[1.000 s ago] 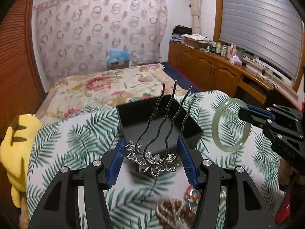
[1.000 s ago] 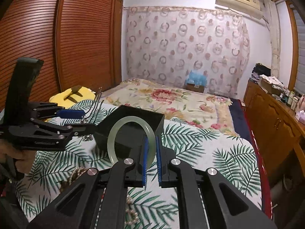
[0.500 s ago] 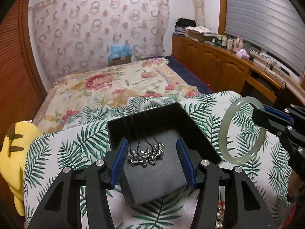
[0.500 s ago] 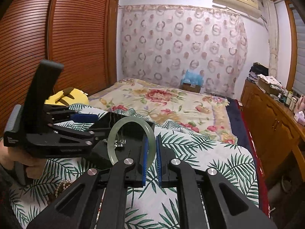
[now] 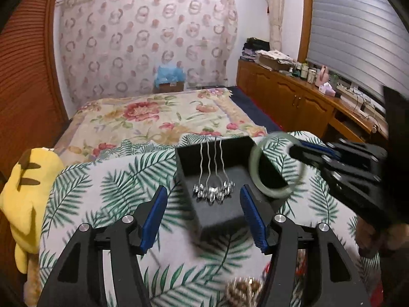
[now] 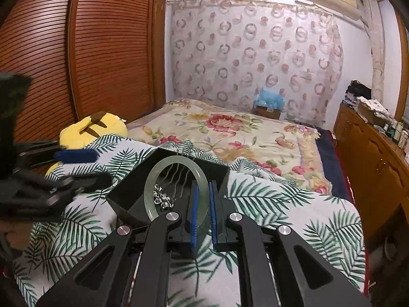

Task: Organize jewelry
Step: 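Carry the hairpin and bangle into the black box and open both tools, then move both tools back over the remaining jewelry pile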

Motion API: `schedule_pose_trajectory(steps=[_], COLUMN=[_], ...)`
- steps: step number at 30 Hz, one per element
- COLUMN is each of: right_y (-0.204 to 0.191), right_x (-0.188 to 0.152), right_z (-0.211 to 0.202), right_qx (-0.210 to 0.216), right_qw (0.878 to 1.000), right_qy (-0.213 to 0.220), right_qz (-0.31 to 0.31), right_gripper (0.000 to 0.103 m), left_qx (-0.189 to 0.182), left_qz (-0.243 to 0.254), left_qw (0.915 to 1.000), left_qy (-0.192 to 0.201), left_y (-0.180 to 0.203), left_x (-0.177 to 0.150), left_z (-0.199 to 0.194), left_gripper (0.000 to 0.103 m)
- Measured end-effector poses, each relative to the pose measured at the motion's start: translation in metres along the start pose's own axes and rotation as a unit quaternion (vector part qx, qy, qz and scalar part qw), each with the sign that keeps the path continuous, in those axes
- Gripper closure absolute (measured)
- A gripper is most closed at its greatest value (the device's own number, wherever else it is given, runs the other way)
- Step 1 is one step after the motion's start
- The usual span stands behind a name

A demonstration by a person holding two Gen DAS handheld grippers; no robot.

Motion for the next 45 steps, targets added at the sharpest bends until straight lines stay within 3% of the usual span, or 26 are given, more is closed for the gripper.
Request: schedule_pose_trajectory(steps=[13,23,29,36,45], right_y=[-0.012,-0.023,-0.029,-0.023,-0.039], right_x=[-0.016,-0.031,-0.071,-0.131,-0.150], right_z=[0.037,-0.015,-0.049,-0.049,-0.044], right_qx=[0.018,0.028,0.048,0.051,0.065], right_qw=[0.999,0.999,0.998,0.992,0.986], right_qy=[-0.048,-0.027,-0.043,-0.117,-0.152], right_qz=[0.002,-0.010,-0.008,-0.005,-0.027], right_gripper=[0.088,0.088,0.088,0.087,0.086], left_qx=[-0.020,-0.028,-0.026,-0.024,-0.022], left_qz=[-0.005,-0.013,-0.012,-0.010,-0.002], left_qw=[0.9994,0.9983,0.9977,0.9963,0.9954], left_qy=[-0.028,-0.049,-0.061,-0.082,-0.093], left_y=[0.004,0.006,0.008,0.007,0.011], left_x=[-0.058,-0.092,-0.108,-0.121,-0.126], left_z=[-0.020,-0.024,-0.023,-0.010,-0.007], left_gripper=[0.043,0.037,0.037,0.036,0.036])
Point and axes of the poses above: each gripper's, at about its wrist camera, not at the fingertips, and z roughly the way its jaws point, y to its right, x to its top, the point moved 10 cm from there along z, roughly the way its jaws point, and after that the axes turned 6 degrees about x, right-handed, at the moved point
